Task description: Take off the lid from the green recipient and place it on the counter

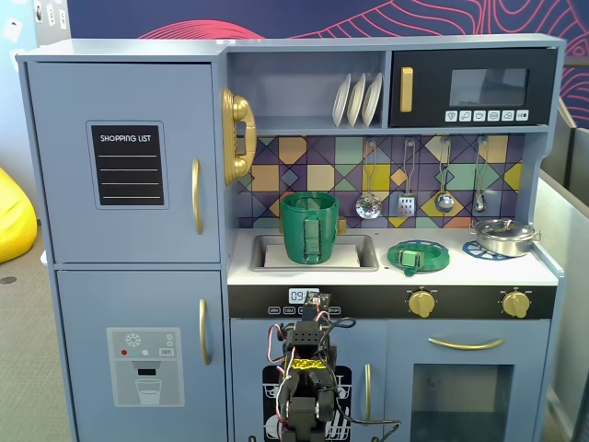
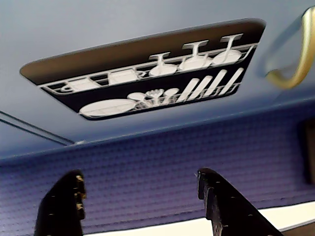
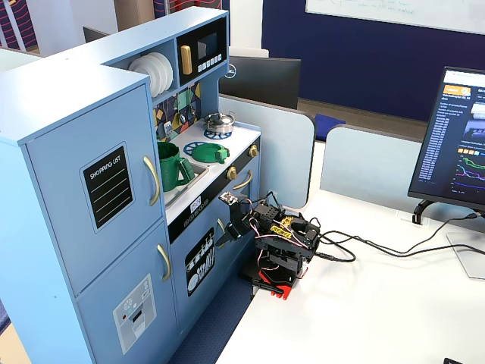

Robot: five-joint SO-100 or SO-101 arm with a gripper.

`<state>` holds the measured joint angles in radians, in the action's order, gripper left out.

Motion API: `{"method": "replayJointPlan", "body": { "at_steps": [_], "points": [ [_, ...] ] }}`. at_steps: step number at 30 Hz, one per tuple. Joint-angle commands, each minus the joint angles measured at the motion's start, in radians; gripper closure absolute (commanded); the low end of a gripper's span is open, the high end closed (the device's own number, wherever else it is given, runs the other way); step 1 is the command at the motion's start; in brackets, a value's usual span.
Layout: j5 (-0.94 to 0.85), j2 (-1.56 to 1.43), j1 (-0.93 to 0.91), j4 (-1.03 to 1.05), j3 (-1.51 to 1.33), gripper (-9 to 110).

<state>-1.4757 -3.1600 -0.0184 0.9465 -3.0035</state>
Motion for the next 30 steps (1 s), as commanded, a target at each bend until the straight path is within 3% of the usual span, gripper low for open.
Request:
{"method": "replayJointPlan", "body": {
  "at_steps": [1,13,30],
  "points": [
    [0.015,-0.017,0.015,0.075,0.008,87],
    [-0.014,-0.018,0.025,0.572,0.006,88],
    [-0.038,-0.018,0.021,0.586,0.006,88]
  ]
}}
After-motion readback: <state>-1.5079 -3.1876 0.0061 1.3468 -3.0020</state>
